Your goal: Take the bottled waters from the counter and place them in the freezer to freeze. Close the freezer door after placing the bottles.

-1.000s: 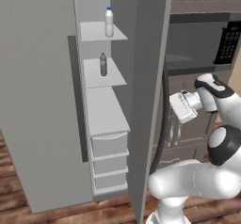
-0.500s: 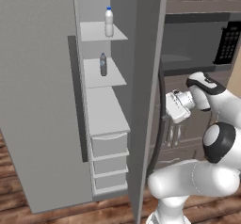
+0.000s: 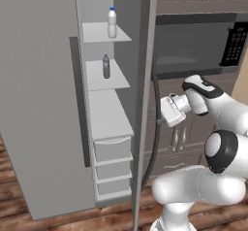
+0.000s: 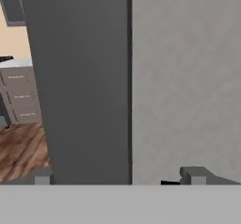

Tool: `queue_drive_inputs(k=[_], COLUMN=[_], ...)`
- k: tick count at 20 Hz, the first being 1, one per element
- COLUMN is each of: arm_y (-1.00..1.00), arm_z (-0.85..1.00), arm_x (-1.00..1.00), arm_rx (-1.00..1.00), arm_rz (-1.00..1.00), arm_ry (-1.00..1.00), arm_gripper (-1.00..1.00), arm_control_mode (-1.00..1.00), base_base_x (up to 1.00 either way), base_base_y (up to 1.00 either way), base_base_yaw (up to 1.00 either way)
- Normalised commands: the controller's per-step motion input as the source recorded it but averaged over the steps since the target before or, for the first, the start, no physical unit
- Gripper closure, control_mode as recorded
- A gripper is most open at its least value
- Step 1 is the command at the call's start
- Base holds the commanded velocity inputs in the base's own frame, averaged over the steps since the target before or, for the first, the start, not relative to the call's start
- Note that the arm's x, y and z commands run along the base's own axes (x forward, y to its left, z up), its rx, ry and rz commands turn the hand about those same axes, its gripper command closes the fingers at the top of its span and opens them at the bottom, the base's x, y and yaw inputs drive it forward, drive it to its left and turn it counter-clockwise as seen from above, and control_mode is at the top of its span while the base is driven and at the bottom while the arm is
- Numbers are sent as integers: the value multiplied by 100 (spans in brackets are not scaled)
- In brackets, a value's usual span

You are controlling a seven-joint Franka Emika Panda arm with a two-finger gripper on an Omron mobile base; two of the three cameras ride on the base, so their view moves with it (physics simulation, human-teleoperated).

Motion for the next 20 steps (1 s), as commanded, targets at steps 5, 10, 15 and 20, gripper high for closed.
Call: queue_drive_inputs(k=[5, 10, 15, 20], arm_y=[52, 58, 58, 60], arm_z=[0, 0, 0, 0], arm_x=[0, 1, 13, 20], arm_rx=[0, -2, -4, -7], arm_rz=[-22, -24, -26, -26], arm_ry=[2, 1, 0, 1], arm_gripper=[-100, -100, -100, -100], arm_control_mode=[-100, -100, -100, -100], base_base_x=[0, 0, 0, 0], base_base_y=[0, 0, 0, 0], base_base_yaw=[0, 0, 0, 0])
